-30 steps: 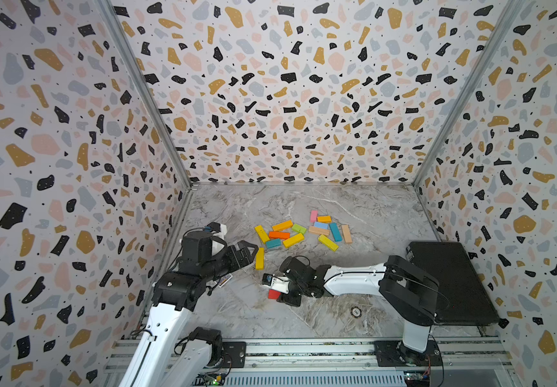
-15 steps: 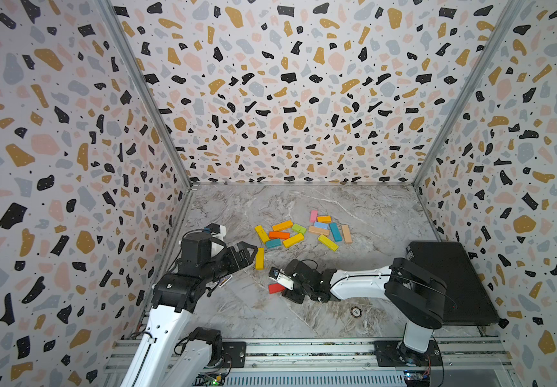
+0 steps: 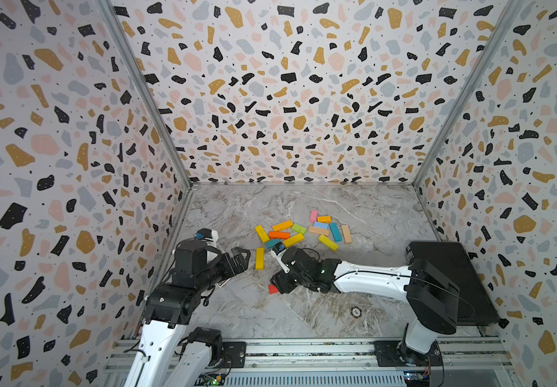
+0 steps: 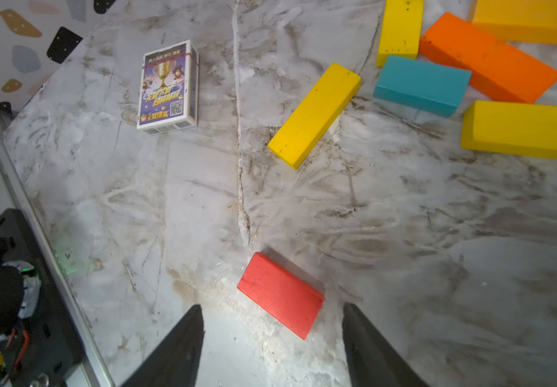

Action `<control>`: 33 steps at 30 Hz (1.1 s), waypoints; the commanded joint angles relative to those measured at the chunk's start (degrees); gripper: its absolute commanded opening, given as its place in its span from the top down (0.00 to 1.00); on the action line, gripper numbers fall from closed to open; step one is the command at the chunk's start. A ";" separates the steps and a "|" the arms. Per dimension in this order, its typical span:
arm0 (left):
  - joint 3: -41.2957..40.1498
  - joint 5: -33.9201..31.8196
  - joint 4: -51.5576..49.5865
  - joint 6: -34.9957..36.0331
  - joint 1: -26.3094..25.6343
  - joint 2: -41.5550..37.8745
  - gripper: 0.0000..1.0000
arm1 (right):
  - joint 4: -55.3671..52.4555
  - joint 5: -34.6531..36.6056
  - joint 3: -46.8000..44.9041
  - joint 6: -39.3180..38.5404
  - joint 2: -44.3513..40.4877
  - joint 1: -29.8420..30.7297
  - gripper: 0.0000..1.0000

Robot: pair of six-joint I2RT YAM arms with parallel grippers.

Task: Assemble the letter h with building blocks
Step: Place the building block at the center of the board, then assemble the building block at the center of the board.

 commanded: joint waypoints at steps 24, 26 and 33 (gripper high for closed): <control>0.21 -1.24 -1.41 2.81 0.37 -5.57 0.01 | -19.54 16.95 14.78 23.72 14.00 6.31 0.21; 0.63 -1.59 -1.70 2.96 0.33 -5.72 0.01 | -18.86 17.00 14.86 23.91 14.19 6.70 0.21; 1.52 -2.20 -2.55 3.54 0.32 -6.02 0.01 | -18.31 15.44 15.83 25.43 14.98 6.97 0.21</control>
